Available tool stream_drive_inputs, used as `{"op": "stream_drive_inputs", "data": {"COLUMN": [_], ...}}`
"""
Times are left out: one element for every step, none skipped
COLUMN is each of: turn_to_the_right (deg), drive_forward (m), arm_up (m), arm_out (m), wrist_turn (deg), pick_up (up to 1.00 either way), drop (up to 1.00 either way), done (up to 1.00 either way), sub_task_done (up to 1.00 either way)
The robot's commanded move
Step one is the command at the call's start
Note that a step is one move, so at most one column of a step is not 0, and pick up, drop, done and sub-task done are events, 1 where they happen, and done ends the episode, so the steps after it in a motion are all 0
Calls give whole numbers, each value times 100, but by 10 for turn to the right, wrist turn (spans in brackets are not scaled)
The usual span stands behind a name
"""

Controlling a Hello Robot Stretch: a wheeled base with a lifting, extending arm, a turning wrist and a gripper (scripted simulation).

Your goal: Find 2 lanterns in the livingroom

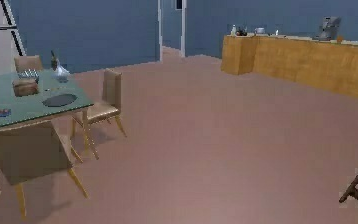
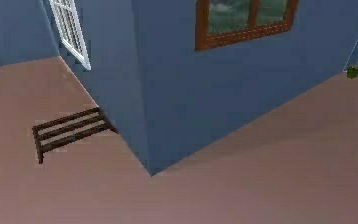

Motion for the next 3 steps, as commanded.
{"op": "stream_drive_inputs", "data": {"turn_to_the_right": [0, 0, 0], "drive_forward": [100, 100, 100], "arm_up": [0, 0, 0], "arm_out": [0, 0, 0], "wrist_turn": [0, 0, 0], "pick_up": [0, 0, 0], "drop": [0, 0, 0], "done": [0, 0, 0], "sub_task_done": [0, 0, 0]}}
